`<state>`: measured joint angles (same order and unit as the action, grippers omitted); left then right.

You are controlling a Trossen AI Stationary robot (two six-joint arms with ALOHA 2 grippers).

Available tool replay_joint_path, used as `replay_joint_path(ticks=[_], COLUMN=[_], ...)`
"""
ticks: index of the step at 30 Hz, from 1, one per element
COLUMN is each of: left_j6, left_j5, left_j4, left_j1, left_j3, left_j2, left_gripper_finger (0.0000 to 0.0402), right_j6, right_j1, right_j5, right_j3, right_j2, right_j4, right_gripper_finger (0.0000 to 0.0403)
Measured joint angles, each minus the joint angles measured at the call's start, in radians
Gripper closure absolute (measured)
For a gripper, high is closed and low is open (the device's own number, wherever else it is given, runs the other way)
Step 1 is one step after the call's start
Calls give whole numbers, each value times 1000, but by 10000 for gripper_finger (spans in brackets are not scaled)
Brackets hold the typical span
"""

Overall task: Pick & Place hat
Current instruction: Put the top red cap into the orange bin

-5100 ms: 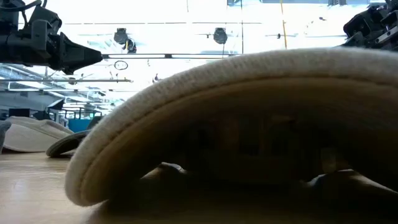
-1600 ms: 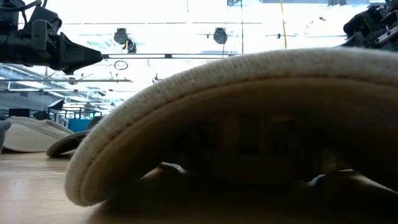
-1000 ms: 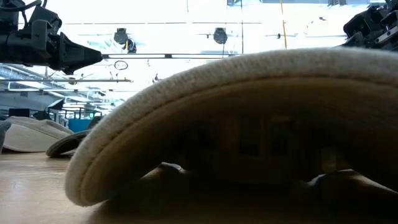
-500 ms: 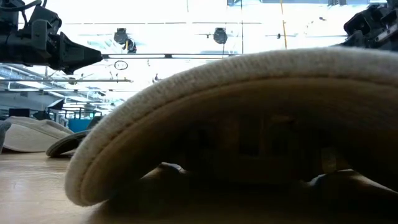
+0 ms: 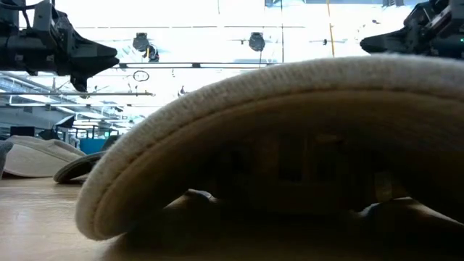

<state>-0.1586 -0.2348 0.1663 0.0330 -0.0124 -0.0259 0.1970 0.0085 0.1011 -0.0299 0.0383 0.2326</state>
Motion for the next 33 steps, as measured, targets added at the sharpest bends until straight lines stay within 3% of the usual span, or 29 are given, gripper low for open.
replay_joint_path(ticks=[5,18,24,29,33], left_j6=[5,-6,-61,-60,-5], left_j5=[0,6,72,135,167], left_j4=[85,300,433,661,710], left_j1=[0,0,0,0,2], left_j3=[0,0,0,-5,-80], left_j2=[0,-45,-225,-416,-563], left_gripper_finger=[289,289,289,289,289], right_j6=[-150,-71,-55,-55,-55], right_j1=[-3,0,0,0,0], right_j5=[141,104,79,83,104], right_j3=[0,-8,-74,-159,-211], right_j2=[22,231,384,515,651], right_j4=[49,142,150,169,221], right_gripper_finger=[403,387,340,310,300])
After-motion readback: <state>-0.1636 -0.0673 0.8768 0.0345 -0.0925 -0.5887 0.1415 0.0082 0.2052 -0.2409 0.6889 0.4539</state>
